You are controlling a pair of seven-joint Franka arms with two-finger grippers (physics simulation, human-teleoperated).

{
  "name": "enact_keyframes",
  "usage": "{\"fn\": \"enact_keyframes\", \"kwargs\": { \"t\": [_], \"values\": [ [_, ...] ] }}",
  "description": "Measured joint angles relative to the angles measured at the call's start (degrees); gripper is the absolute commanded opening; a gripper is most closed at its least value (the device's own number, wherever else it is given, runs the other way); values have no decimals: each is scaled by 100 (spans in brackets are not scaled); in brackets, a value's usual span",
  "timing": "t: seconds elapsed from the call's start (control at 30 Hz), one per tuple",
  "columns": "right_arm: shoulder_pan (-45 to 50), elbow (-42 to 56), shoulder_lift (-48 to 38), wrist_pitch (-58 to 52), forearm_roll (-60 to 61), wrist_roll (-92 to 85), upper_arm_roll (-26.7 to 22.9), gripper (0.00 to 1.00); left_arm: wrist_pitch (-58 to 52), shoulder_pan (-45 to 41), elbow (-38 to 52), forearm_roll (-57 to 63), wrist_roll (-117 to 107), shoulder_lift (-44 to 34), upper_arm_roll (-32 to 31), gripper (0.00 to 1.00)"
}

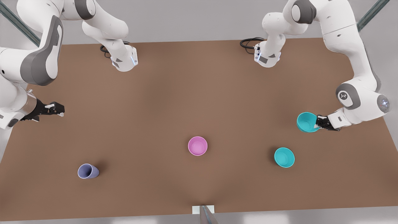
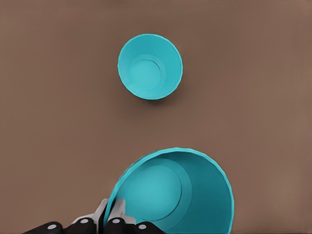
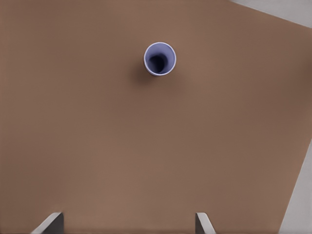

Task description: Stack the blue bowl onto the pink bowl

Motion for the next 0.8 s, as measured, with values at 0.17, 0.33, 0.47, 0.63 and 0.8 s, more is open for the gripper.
{"fn": "enact_keyframes", "kwargs": {
  "t": [0.17,0.33,0.47,0.63,0.8],
  "values": [
    [0,0,0,4,5,-92,0,100,-555,-1644,1180,456,-1281,631,-723,21],
    [1,7,0,13,2,-160,9,100,-827,-2501,3151,363,-2686,2274,-811,21],
    [0,9,0,21,0,-204,9,100,-883,-2528,4173,186,-3731,3015,-833,21],
    [-1,9,0,27,1,-246,12,100,-611,-2496,4324,-148,-4792,3303,-828,21],
    [1,10,0,36,0,-279,12,100,-391,-2501,4403,-565,-5648,3394,-822,21]
  ]
}}
